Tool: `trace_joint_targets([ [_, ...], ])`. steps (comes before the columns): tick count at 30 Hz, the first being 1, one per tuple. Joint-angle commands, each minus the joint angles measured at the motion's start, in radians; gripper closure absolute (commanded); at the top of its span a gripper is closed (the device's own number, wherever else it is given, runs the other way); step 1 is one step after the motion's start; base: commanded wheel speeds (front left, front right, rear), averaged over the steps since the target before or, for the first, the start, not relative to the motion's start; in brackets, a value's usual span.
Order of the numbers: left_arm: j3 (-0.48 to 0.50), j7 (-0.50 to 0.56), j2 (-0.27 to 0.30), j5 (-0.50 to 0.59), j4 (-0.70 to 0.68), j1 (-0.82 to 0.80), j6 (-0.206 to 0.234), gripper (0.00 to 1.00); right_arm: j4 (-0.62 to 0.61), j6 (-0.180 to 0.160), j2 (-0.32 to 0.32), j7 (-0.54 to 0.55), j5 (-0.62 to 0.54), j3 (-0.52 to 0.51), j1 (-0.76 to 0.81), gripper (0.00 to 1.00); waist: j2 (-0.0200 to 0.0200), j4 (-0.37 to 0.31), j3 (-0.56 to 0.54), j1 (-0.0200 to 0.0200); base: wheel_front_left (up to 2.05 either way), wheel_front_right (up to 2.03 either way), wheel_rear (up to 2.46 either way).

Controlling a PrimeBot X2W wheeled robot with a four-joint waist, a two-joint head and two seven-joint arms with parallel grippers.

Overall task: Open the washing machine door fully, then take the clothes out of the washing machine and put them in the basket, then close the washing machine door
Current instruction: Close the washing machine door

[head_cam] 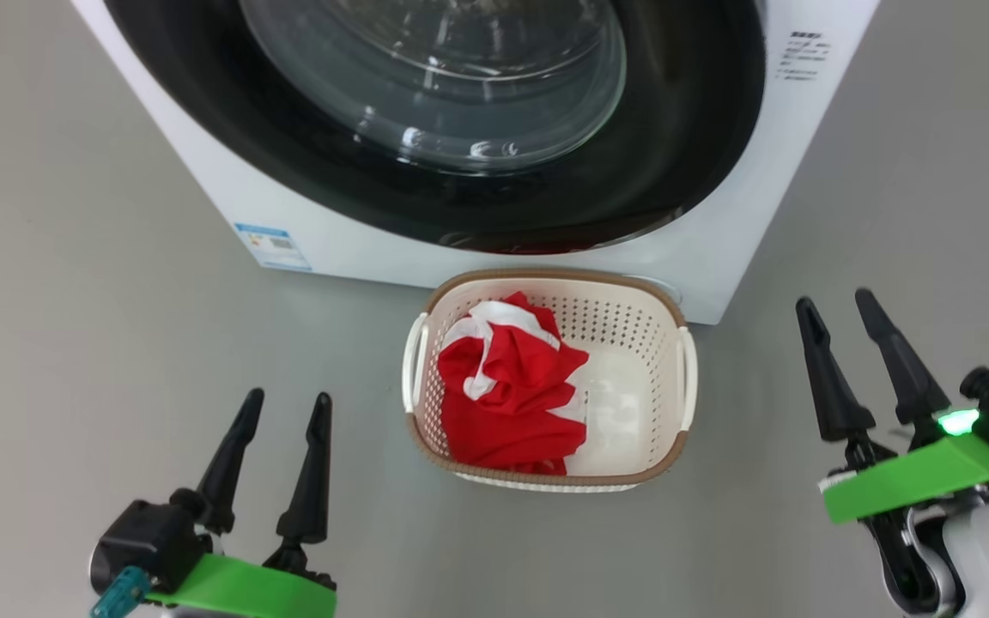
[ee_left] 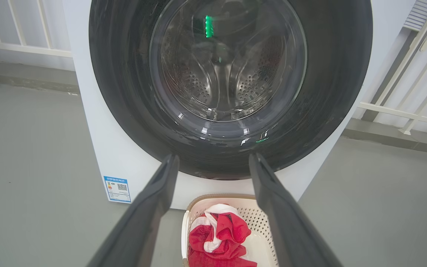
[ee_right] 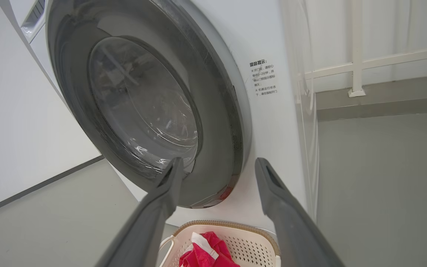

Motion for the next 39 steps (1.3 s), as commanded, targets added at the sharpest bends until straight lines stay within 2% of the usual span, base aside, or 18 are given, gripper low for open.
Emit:
trace_joint_targets([
  [1,0.044,-0.012,0.02,0.014,-0.023,0.016,0.001,0.0,-0.029,-0.001,-0.006,-0.006,-0.016,0.011,0.028,0.0,0.0,-0.029,-0.028,0.0,0.0,0.0,0.0],
  [20,0.09,-0.012,0.053,0.04,-0.048,0.081,0.001,0.0,-0.048,-0.001,0.0,-0.006,-0.036,-0.079,0.201,0.0,0.0,-0.133,-0.096,0.0,0.0,0.0,0.0],
  [39,0.129,-0.012,0.057,0.055,-0.061,0.138,0.001,0.0,-0.055,-0.001,-0.004,-0.006,-0.054,-0.129,0.315,0.0,0.0,-0.166,-0.127,0.0,0.0,0.0,0.0],
])
